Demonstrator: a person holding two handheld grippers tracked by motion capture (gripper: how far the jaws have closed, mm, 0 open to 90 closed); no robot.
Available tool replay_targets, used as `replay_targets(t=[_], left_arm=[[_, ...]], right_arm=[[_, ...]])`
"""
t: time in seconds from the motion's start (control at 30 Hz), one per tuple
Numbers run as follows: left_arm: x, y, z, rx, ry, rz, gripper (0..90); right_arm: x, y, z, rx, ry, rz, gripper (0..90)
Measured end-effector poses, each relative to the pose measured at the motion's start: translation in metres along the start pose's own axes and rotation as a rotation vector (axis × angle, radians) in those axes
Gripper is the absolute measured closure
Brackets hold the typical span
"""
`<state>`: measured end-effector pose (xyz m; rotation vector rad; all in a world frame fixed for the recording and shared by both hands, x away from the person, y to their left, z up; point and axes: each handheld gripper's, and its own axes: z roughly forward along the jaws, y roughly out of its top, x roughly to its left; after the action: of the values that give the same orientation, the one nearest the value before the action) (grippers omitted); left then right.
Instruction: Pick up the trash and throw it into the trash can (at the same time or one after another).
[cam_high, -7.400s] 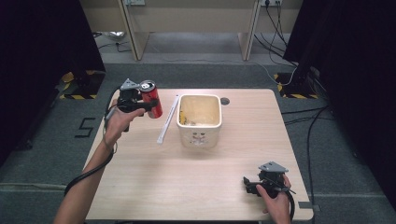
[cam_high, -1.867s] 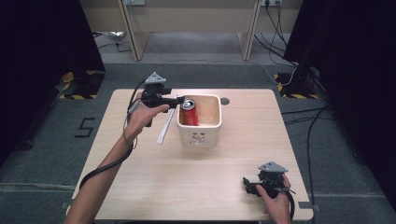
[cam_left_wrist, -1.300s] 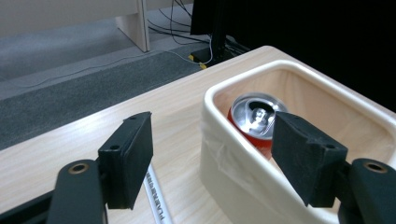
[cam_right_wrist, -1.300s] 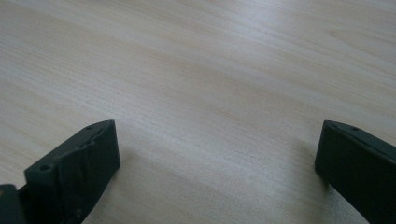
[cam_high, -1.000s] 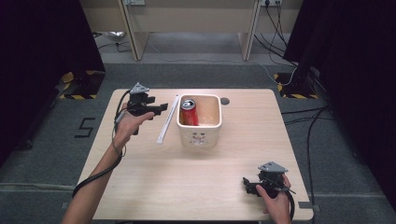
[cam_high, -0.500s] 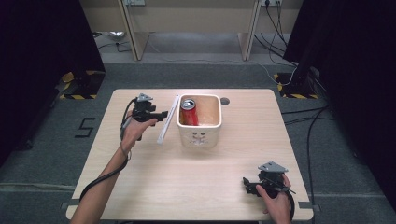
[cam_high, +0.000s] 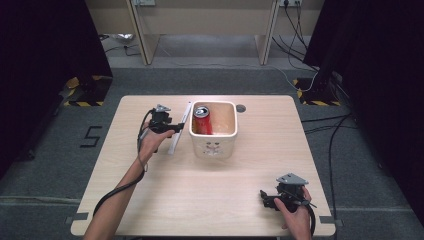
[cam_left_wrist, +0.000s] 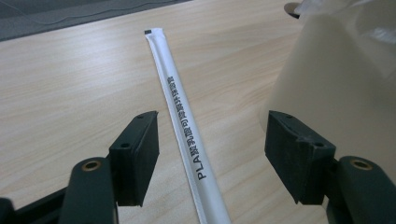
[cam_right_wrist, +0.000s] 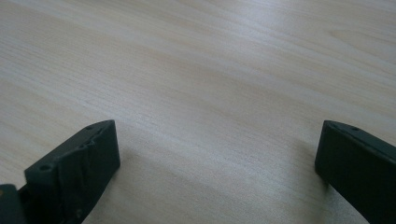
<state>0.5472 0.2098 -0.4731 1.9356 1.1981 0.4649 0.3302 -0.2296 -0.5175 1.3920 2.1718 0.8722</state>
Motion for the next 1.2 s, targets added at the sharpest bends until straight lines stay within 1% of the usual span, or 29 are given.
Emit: replay_targets(t=[0.07,0.13,0.23,0.3,0.53,0.6,0.77,0.93,1.03,1.07,1.13,1.2], left_arm=[[0.0,-0.001,0.003,0.005,0.005,-0.002,34.7],[0.001,-0.002,0.006,0.008,0.002,-0.014,34.6],[0.0,-0.003,0.011,0.014,0.001,-0.019,34.7],[0.0,-0.004,0.015,0.023,0.009,-0.015,35.0],[0.006,-0.011,0.029,0.068,0.024,-0.028,39.3],[0.007,-0.012,0.032,0.071,0.025,-0.032,42.7],[0.009,-0.011,0.037,0.082,0.029,-0.035,44.2],[0.007,-0.011,0.04,0.089,0.028,-0.029,49.3],[0.009,-0.014,0.041,0.099,0.032,-0.024,52.7],[0.01,-0.014,0.041,0.093,0.031,-0.026,53.7],[0.011,-0.014,0.042,0.091,0.029,-0.027,57.1],[0.009,-0.014,0.041,0.092,0.026,-0.015,62.0]], right_arm=[[0.0,0.0,0.0,0.0,0.0,0.0,0.2],[0.0,0.0,0.0,0.0,0.0,0.0,0.3],[0.0,0.0,0.0,0.0,0.0,0.0,0.3],[0.0,0.0,0.0,0.0,0.0,0.0,0.2],[0.0,0.0,0.0,-0.002,0.005,-0.004,0.3],[0.0,0.0,0.0,-0.002,0.005,-0.004,0.2],[0.0,0.0,0.0,-0.002,0.005,-0.005,0.2],[0.0,0.0,0.0,-0.002,0.005,-0.004,0.2],[0.0,0.0,0.0,-0.002,0.005,-0.004,0.2],[0.0,0.0,0.0,-0.002,0.005,-0.004,0.2],[0.0,0.0,0.0,-0.002,0.005,-0.005,0.2],[0.0,0.0,0.0,-0.002,0.005,-0.004,0.2]])
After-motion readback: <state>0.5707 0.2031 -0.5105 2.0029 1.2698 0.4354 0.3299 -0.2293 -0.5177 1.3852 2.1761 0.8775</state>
